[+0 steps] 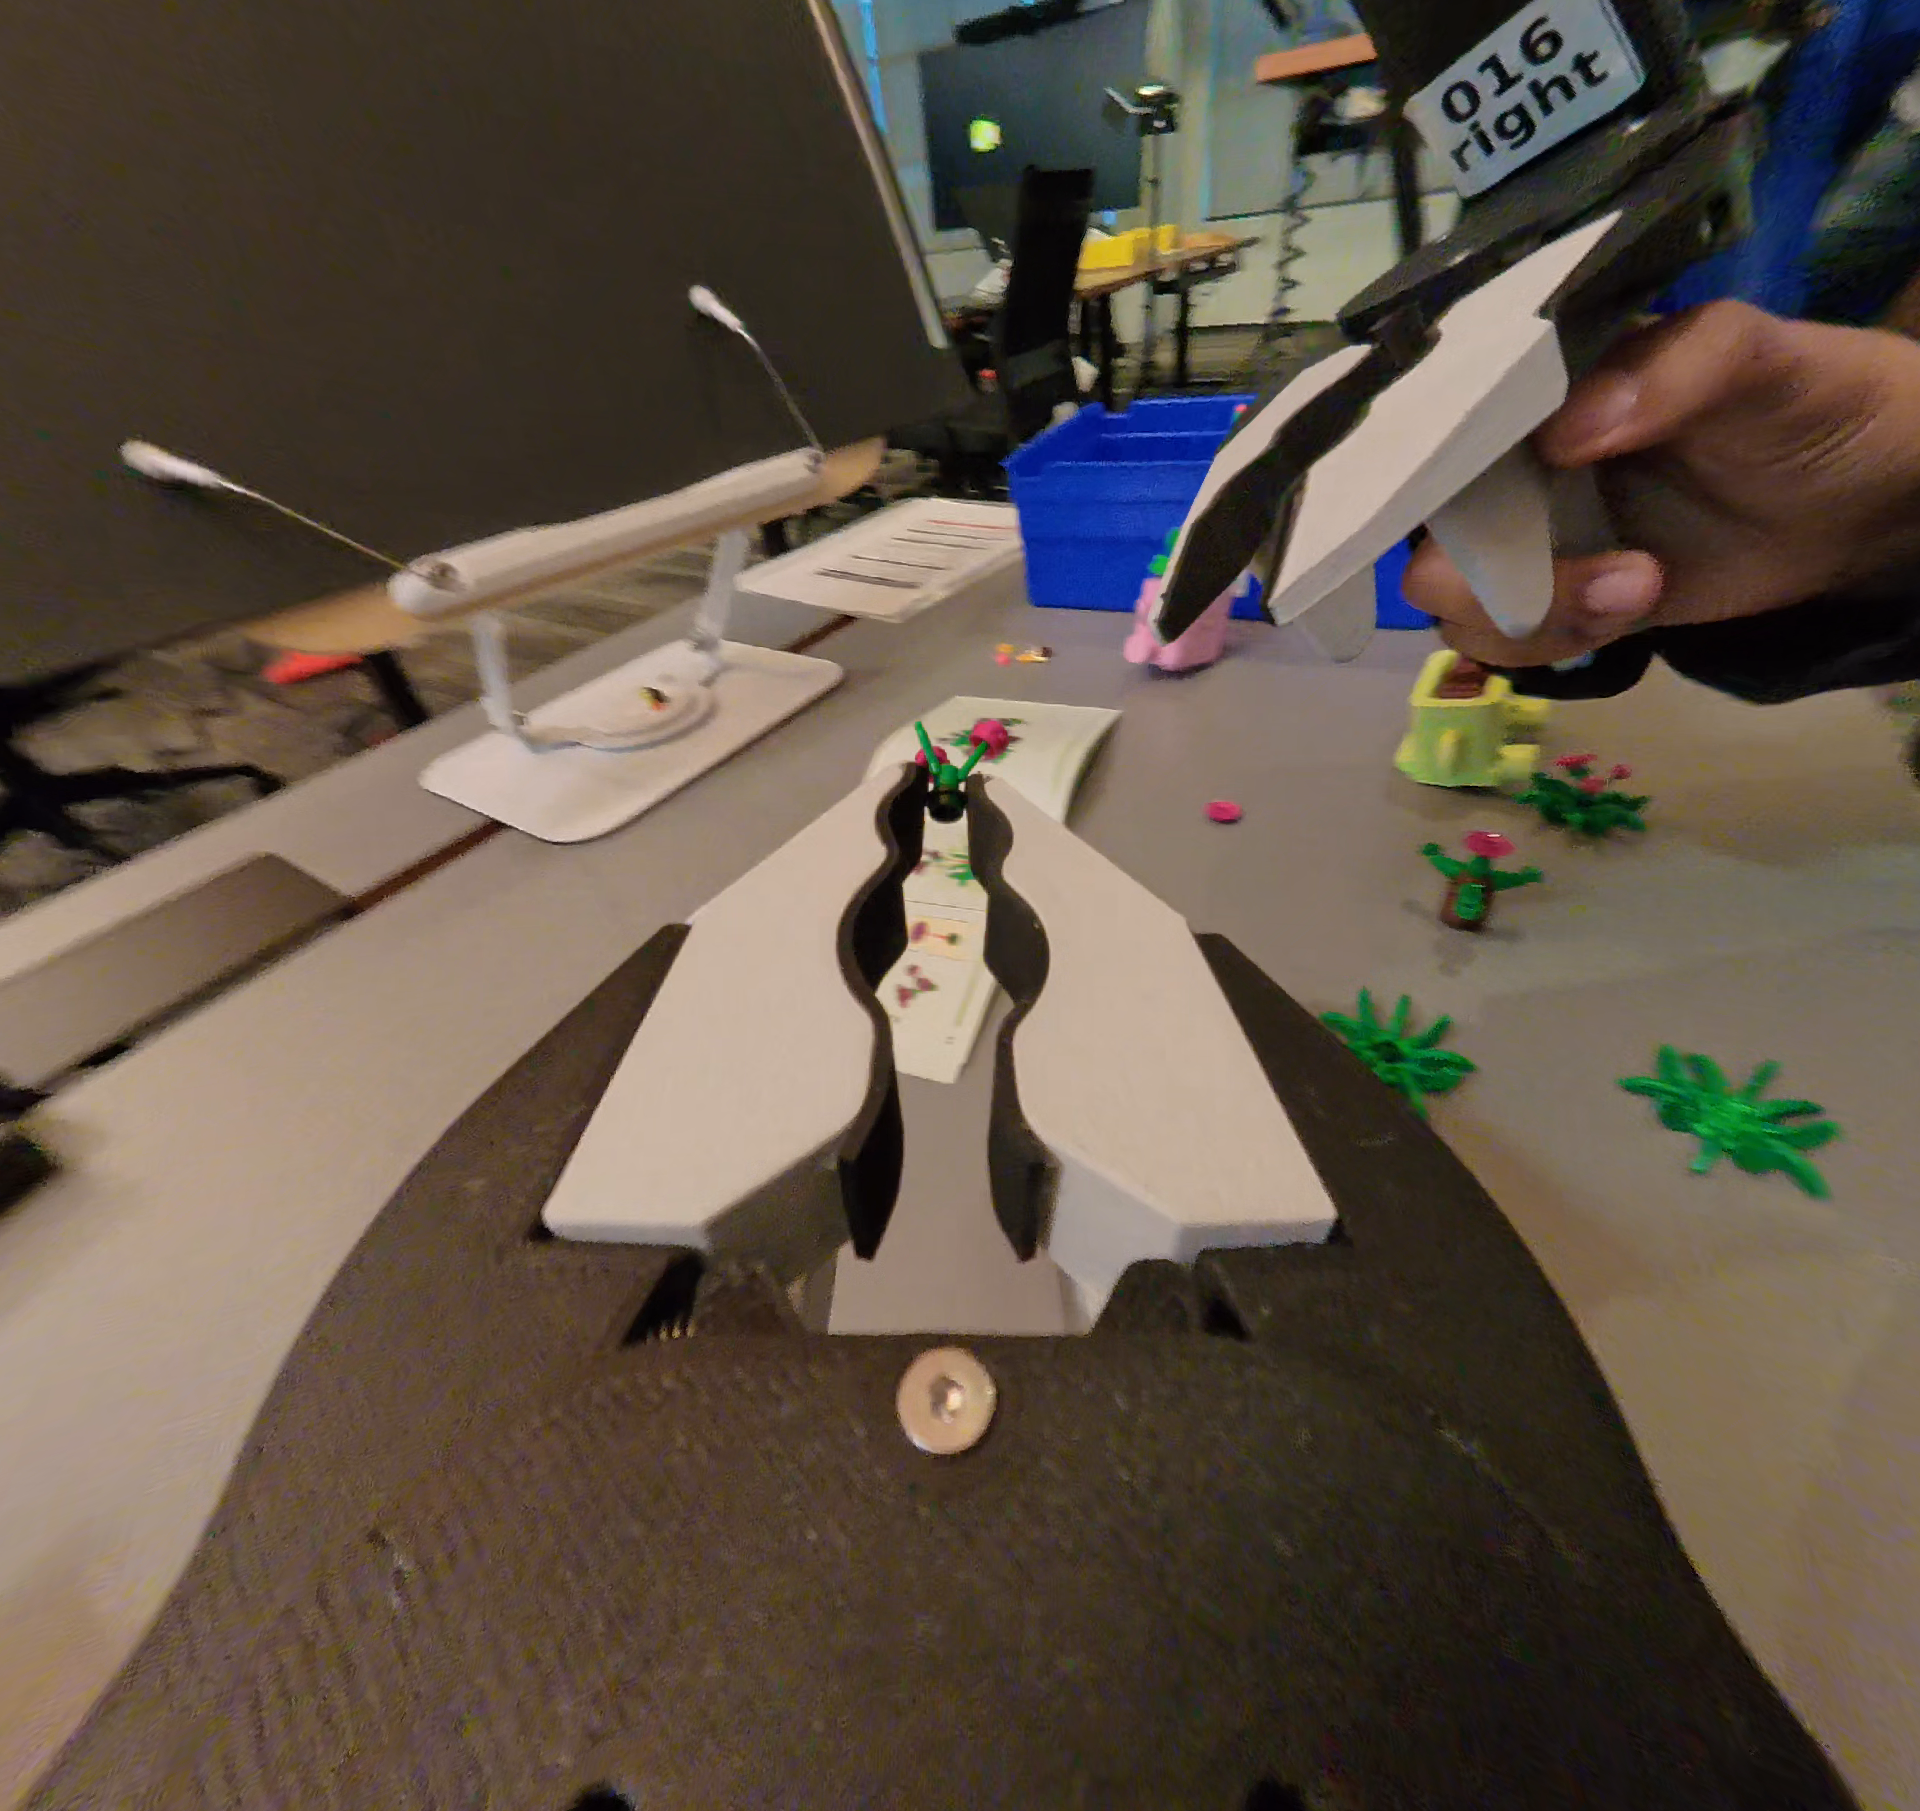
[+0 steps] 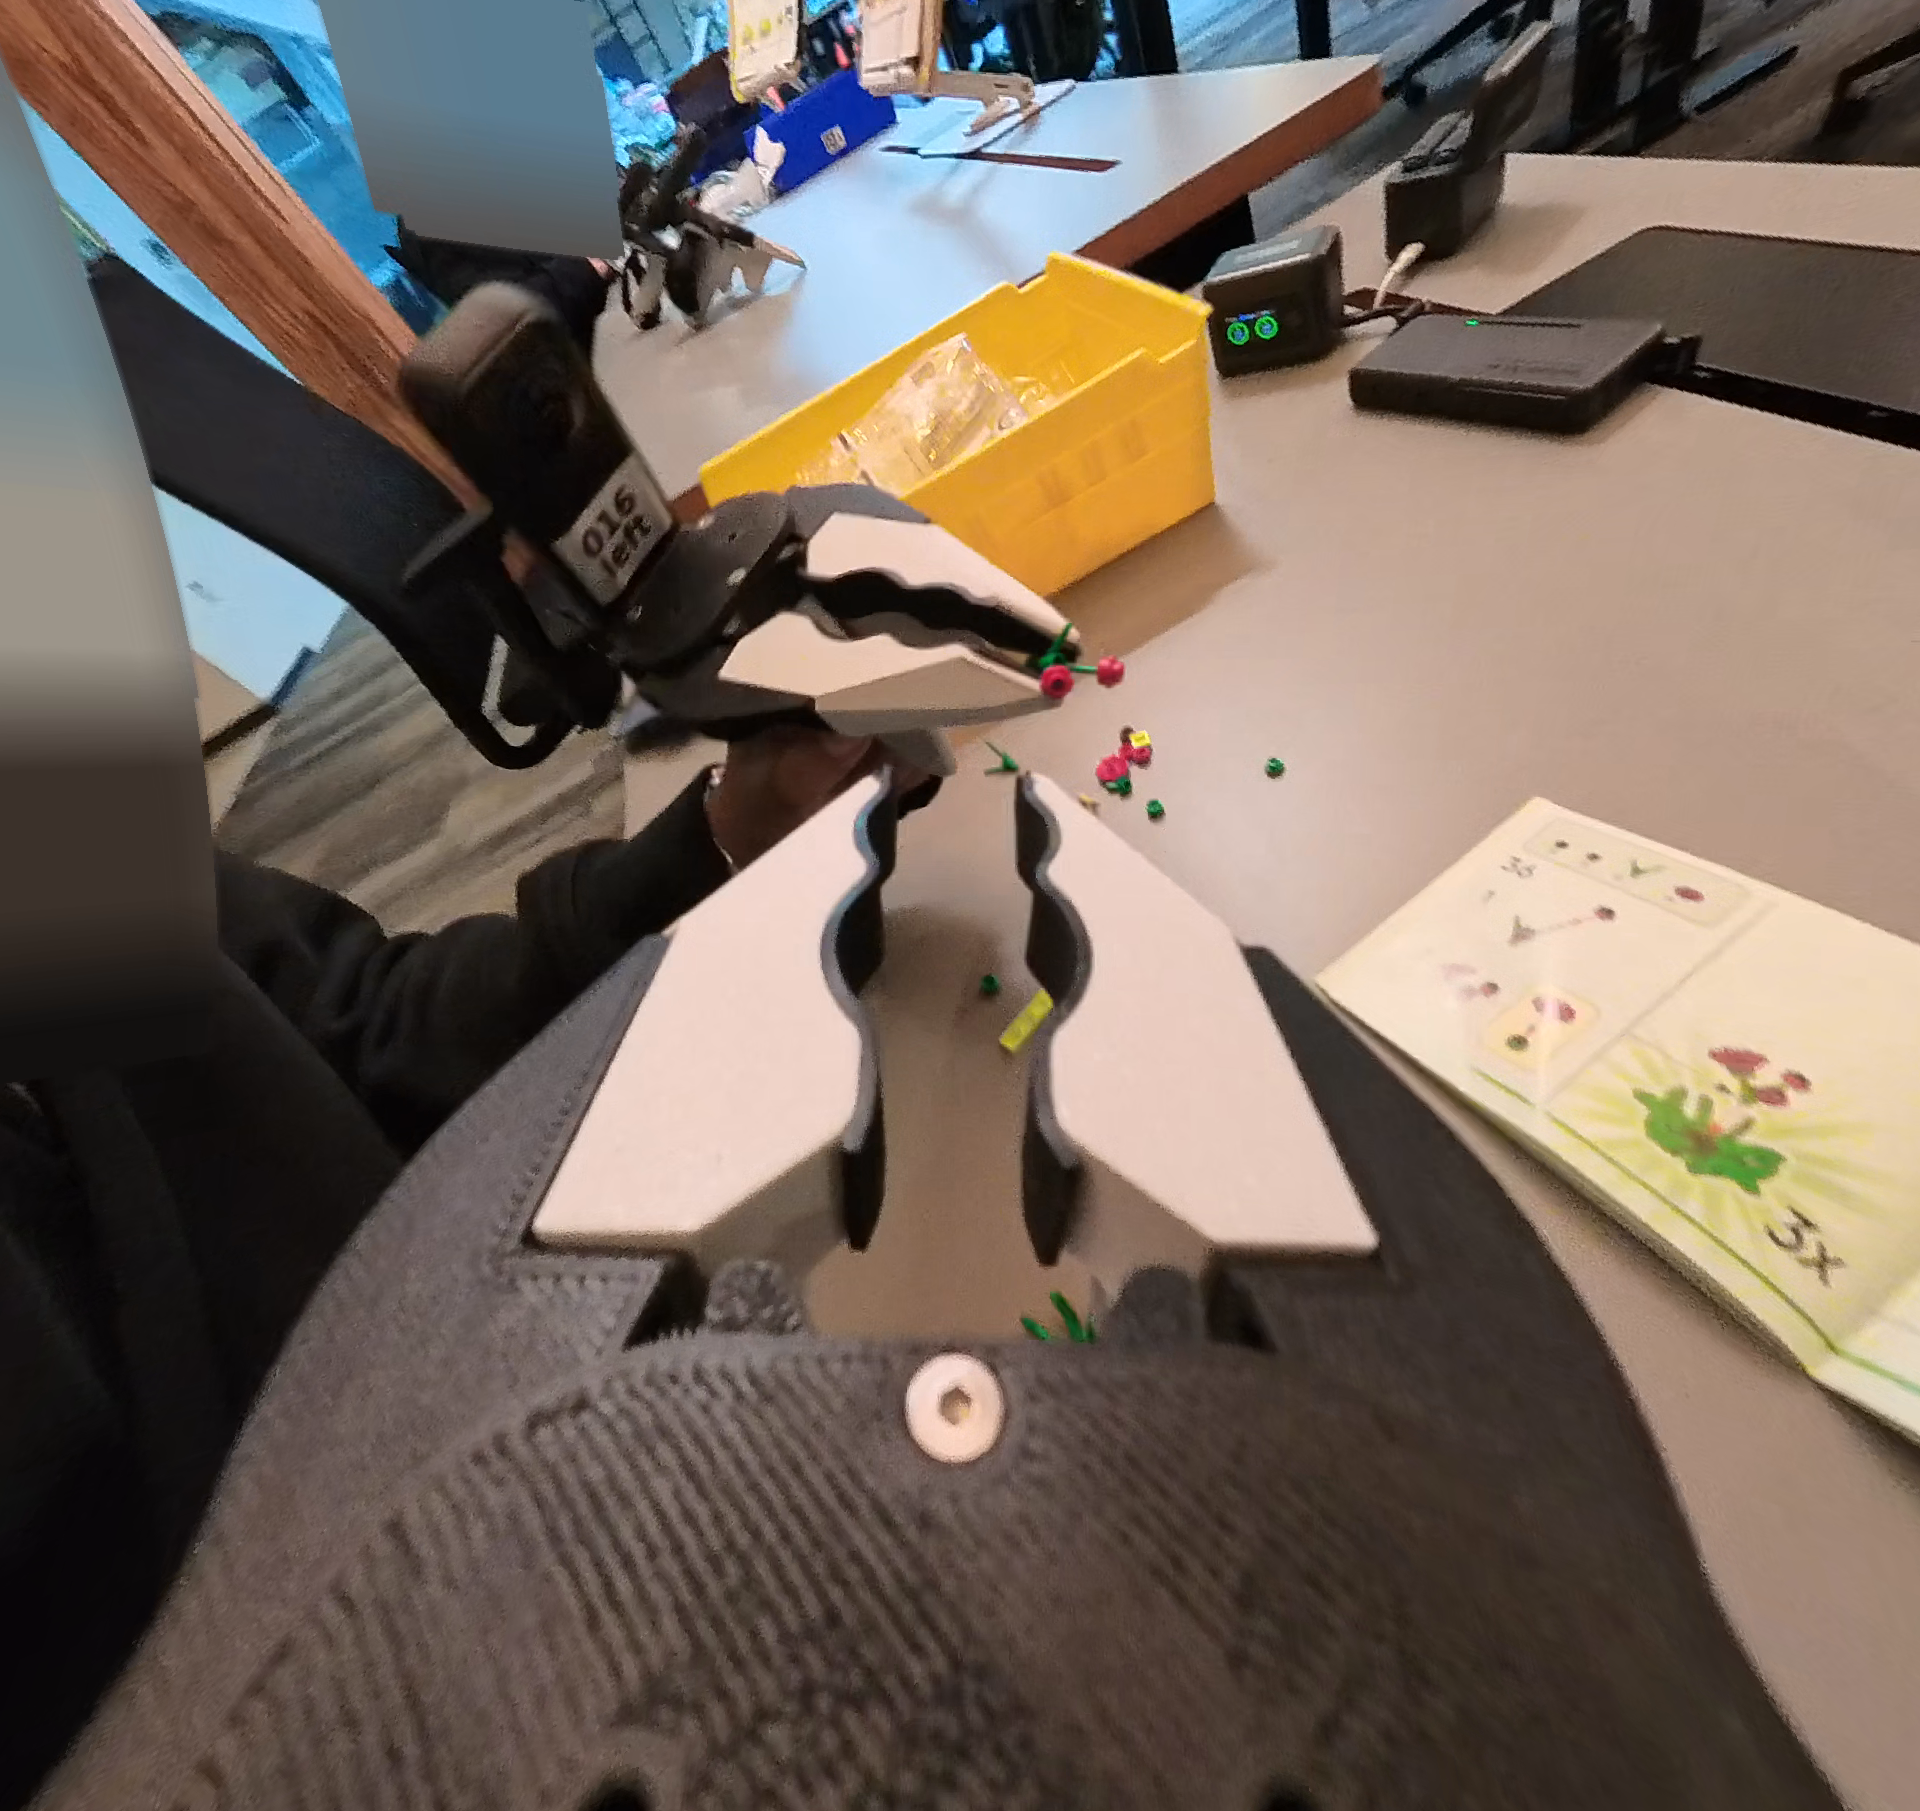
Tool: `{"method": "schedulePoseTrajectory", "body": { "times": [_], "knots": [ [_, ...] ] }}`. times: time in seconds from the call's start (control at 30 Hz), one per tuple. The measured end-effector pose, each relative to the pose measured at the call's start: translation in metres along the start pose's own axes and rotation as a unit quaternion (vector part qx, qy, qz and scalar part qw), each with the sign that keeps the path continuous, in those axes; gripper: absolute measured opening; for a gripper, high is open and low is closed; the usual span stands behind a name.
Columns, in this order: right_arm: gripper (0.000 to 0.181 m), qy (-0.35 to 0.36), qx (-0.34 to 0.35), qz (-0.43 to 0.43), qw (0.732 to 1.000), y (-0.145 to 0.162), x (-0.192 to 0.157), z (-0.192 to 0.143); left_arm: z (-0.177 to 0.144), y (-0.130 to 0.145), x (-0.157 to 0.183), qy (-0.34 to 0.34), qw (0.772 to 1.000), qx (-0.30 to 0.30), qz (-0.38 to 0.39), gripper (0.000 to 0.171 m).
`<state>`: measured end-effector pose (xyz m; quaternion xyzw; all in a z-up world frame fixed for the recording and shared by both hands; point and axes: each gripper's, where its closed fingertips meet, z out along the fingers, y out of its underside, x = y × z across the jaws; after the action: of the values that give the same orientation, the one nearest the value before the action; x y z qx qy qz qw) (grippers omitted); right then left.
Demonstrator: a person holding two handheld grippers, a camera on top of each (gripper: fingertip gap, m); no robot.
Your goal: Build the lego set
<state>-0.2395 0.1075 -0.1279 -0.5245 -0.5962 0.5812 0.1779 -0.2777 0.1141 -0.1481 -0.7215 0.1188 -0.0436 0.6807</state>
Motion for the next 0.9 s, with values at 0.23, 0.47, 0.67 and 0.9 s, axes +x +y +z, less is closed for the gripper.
{"method": "schedulePoseTrajectory", "body": {
  "times": [0.23,0.47,0.67,0.9],
  "knots": [
    [0.019,0.065,-0.032,-0.047,0.996,0.025,0.004,-0.023,0.0,0.001,-0.011,0.005,0.997,0.018,-0.077,0.005],
    [0.016,0.1,-0.138,-0.049,0.984,0.067,0.023,-0.007,-0.029,-0.008,-0.041,-0.028,0.987,0.077,-0.14,0.005],
    [0.015,0.125,-0.235,-0.089,0.96,0.092,0.044,0.023,-0.033,-0.007,-0.045,-0.032,0.986,0.078,-0.144,0.005],
    [0.008,0.165,-0.367,-0.176,0.898,0.122,0.075,0.042,-0.031,-0.006,-0.044,-0.027,0.986,0.075,-0.144,0.005]
  ]
}}
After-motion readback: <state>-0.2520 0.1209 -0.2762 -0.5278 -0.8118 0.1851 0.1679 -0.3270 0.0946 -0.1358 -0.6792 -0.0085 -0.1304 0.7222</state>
